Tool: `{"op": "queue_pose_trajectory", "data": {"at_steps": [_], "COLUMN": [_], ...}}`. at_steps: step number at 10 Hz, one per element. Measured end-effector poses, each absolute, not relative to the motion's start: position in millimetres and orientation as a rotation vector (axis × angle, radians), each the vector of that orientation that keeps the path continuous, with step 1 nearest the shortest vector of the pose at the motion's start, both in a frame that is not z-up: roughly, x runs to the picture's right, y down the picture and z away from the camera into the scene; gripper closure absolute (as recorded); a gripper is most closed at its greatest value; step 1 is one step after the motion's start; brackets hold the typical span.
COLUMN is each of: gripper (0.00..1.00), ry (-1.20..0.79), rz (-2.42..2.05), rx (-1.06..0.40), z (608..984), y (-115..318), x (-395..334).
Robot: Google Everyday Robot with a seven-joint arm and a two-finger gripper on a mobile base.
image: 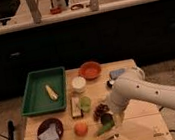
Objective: Place pepper in metal cup
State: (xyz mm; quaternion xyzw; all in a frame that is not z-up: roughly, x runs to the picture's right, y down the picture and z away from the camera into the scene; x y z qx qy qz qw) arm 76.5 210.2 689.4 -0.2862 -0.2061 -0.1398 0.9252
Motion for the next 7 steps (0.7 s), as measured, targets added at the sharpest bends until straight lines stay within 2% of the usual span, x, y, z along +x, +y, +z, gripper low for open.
{"op": "queue_pose_trajectory", "data": {"at_steps": [7], "gripper": [0.2], "ry": [-0.411], "rz": [-0.276], "rx": [-0.583], "z": [686.0], "y": [200.6], "x": [79.4]}}
